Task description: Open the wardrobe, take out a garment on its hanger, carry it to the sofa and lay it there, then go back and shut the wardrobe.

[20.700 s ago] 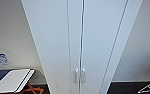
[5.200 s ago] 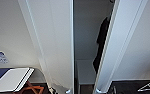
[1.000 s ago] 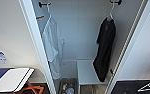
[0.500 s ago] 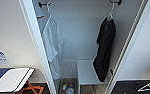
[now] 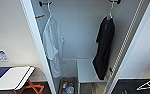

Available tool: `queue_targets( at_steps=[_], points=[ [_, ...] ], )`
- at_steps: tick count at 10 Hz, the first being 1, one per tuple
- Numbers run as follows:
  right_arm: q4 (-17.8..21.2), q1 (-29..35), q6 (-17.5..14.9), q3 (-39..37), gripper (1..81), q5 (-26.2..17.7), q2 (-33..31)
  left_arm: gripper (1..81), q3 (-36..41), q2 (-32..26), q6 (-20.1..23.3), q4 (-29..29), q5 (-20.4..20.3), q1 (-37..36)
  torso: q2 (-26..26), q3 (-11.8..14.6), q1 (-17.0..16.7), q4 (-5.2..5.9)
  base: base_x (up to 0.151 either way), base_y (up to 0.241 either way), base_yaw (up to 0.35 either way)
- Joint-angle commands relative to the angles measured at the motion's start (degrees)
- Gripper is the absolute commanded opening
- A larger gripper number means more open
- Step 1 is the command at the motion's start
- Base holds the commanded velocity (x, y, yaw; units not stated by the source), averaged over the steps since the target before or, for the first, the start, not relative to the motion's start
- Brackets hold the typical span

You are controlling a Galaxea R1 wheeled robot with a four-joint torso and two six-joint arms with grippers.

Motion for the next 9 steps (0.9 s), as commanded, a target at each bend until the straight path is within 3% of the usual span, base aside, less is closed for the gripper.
queue_targets(
  at_steps=[1,7,9],
  points=[
    [3.29,-0.08,1.95,7.68,81.1,-8.41,1.53,81.1,11.24,1.83,-0.64,2.48,-0.66,0.41,0.00,0.00,0.00,0.00,-0.072,0.000,0.000],
    [2.77,-0.95,1.78,8.20,81.1,-7.97,0.56,81.1,10.89,1.48,-0.55,2.66,-0.83,0.49,0.02,0.02,0.05,0.00,0.000,0.000,0.000],
    [2.24,-1.40,1.78,9.08,81.1,-7.70,0.29,81.1,11.06,2.01,-0.55,2.66,-3.11,0.49,0.02,0.00,0.05,0.00,0.000,0.000,0.000]
  ],
)
